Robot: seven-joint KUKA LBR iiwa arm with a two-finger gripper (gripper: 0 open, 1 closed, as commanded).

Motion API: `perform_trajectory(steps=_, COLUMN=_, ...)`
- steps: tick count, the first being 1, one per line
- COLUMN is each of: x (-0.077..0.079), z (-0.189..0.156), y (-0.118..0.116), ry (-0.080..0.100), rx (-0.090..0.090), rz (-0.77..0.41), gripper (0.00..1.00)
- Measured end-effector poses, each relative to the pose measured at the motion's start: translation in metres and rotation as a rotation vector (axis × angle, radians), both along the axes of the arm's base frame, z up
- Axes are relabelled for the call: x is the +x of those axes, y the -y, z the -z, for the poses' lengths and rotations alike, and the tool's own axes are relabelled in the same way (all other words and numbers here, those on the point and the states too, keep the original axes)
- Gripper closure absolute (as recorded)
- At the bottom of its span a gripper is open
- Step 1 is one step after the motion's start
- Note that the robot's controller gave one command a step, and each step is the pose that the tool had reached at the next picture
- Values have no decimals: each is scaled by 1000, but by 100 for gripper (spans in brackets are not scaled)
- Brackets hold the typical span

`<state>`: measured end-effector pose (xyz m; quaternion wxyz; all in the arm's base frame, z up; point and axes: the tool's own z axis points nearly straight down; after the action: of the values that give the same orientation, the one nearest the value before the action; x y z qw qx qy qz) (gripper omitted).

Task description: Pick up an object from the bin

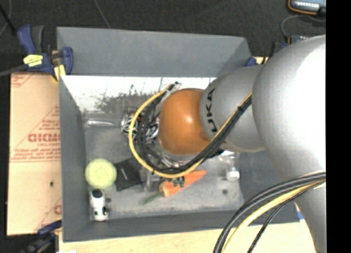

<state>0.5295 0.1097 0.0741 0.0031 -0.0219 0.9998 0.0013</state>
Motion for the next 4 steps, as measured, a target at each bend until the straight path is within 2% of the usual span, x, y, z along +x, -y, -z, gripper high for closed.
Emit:
perform_trajectory(steps=2, x=-1, z=-2, y=0, ry=-1, rx=0, rz=3, gripper=100)
perform_trajectory(steps=3, x=-8, z=-8, y=-2, ry=2, rx=0, rz=9, gripper=100)
perform_trajectory(steps=4, x=15, z=-4, y=-9, ry=4, rx=1, rz=18, gripper=100)
